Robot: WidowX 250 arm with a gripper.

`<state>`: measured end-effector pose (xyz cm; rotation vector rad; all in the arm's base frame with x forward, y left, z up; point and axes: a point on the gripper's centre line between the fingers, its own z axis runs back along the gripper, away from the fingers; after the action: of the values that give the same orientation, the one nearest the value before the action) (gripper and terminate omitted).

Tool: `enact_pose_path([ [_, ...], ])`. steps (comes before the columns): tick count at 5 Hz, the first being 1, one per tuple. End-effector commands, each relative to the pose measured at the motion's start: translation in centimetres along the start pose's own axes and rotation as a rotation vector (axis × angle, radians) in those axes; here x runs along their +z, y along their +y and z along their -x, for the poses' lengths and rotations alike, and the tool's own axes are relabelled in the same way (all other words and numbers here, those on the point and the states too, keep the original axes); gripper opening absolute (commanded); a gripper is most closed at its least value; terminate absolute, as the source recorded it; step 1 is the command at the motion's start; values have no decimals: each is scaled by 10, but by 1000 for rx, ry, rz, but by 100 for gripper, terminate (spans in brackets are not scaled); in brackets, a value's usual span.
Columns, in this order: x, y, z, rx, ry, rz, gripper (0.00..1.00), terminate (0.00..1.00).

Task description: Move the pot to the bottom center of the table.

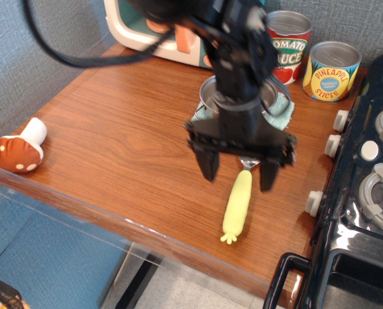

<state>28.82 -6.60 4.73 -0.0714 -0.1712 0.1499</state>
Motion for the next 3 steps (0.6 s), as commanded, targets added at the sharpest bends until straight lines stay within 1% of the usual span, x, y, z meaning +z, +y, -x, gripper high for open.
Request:
enact_pose_path([
  [1, 0, 7, -21, 84, -57, -6, 100, 0],
  [2, 12, -4, -54, 105, -109, 42, 100, 0],
  [3, 20, -28, -89, 68, -144, 69, 100, 0],
])
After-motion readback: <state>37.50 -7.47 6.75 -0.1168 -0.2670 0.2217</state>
